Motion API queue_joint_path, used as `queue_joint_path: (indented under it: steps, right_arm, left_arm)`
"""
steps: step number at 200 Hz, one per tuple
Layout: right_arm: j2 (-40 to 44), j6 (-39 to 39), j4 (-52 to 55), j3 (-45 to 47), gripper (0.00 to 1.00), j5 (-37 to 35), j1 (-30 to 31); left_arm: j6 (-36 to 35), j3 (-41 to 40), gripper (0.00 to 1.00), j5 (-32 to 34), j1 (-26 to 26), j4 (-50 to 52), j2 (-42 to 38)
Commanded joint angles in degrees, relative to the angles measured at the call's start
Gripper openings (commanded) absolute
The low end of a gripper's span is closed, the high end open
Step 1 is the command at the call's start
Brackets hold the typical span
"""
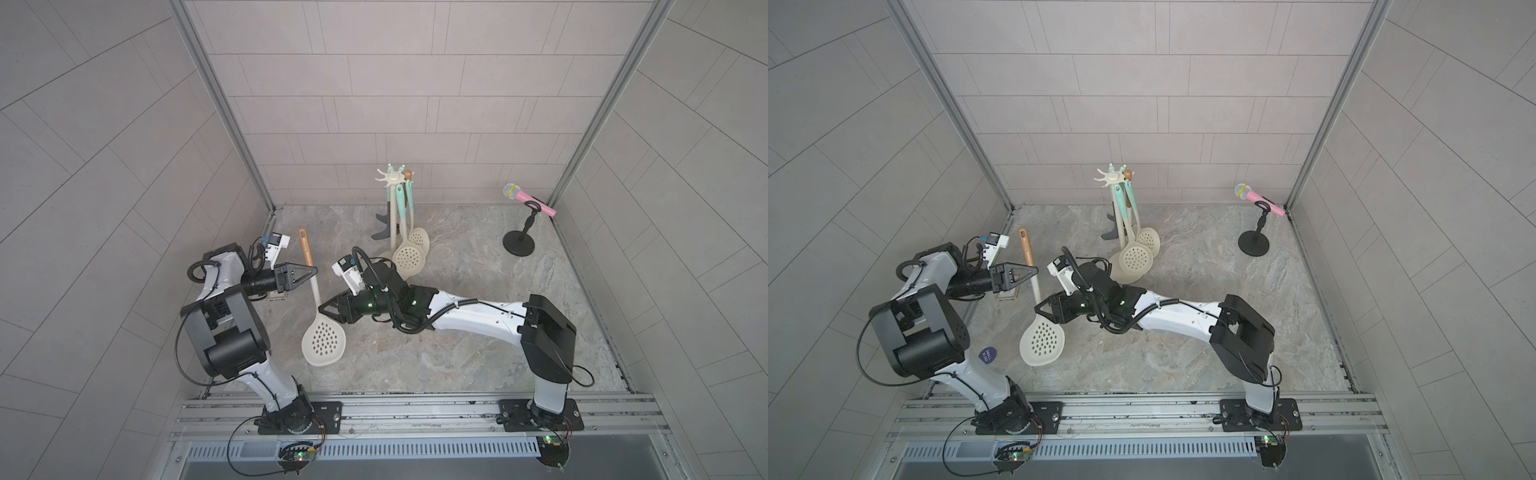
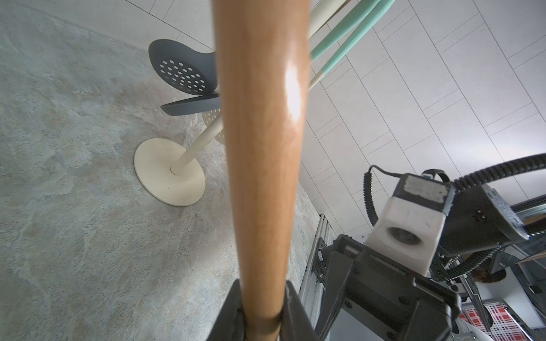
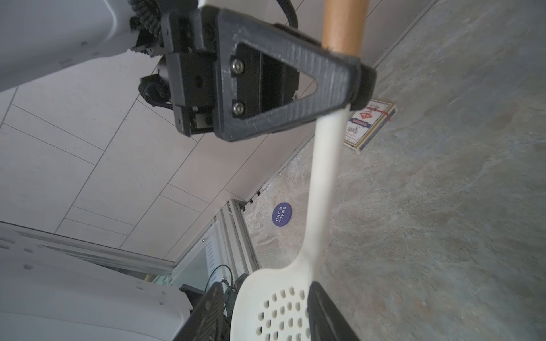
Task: Hang the skimmer on the kitchen utensil rack
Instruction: Pick up the skimmer from the center of the board.
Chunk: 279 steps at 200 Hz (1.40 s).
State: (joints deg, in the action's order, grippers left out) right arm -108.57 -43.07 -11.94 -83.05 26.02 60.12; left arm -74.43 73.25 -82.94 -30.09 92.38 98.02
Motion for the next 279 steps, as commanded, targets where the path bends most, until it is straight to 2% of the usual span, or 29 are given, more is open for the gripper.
queue_joint_path:
  steps: [1, 77, 96, 109, 119, 134, 172, 201, 217, 260, 279]
  right_arm:
    - [-3.6, -2.1, -4.0, -2.6, 0.48, 4.0, -0.8]
    - [-11.1, -2.3, -2.7, -9.5, 0.46, 6.2, -1.3]
    - [-11.2, -2.4, -3.6, -9.7, 0.33, 6.8, -1.4]
    - [-10.9, -2.4, -4.1, -9.2, 0.17, 7.1, -1.6]
    - [-10.3, -2.4, -4.5, -8.4, 0.00, 7.1, -1.8]
    - [-8.9, -2.7, -5.7, -6.6, 0.00, 7.2, -2.3]
    - [-3.8, -3.7, -10.2, 0.4, 0.00, 7.3, -3.5]
    - [0.4, -4.5, -12.5, 6.0, 0.00, 8.6, -4.9]
    - [3.1, -4.5, -13.2, 9.3, 0.00, 9.4, -5.8]
    - [11.0, -3.0, -11.1, 16.3, 0.00, 12.9, -8.8]
    - [14.4, 2.4, -5.9, 17.8, 0.00, 15.8, -9.7]
  left_arm:
    - [-0.7, 0.1, 0.05, -1.9, -0.2, 9.7, -1.6]
    - [-0.7, -0.1, 0.05, -1.5, -0.2, 9.6, -2.5]
    - [-0.7, -0.1, 0.05, -1.4, -0.2, 9.6, -2.3]
    - [-0.9, 0.3, 0.05, -1.0, -0.2, 9.6, -2.0]
    - [-1.2, 0.7, 0.05, -0.6, -0.2, 9.6, -1.9]
    - [-1.4, 1.2, 0.06, -0.5, -0.2, 9.6, -1.7]
    - [-0.9, 2.5, 0.23, 0.1, -0.2, 9.6, -0.3]
    - [0.5, 4.1, 0.55, 0.9, -0.3, 9.5, 0.5]
    - [1.3, 5.8, 0.65, 1.6, -0.6, 9.5, 0.7]
    - [1.1, 7.7, 0.77, 3.1, -5.4, 9.3, -1.1]
    - [1.4, 7.0, 0.80, 2.3, -9.0, 9.3, -2.2]
